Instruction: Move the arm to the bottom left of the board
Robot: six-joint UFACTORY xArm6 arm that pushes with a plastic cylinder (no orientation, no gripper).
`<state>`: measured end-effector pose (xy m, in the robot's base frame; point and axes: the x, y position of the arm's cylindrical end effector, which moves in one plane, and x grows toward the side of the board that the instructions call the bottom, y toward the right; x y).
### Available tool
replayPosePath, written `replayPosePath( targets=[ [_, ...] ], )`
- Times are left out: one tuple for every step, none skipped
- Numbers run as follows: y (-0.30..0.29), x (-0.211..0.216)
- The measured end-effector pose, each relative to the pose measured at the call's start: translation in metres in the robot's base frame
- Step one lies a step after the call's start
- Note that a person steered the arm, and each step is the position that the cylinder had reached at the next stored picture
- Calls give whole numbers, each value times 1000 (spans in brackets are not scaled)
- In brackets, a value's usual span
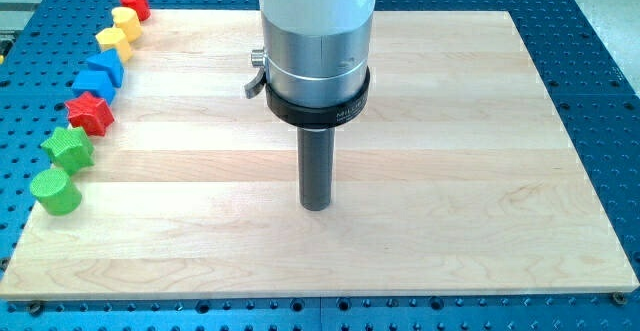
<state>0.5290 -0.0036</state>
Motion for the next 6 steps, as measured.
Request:
replayPosePath(
  targets=[
    [-6, 4],
    [-83, 66],
    [-123, 89],
    [-141, 89],
    [-192, 89],
    [-224, 89]
  ],
)
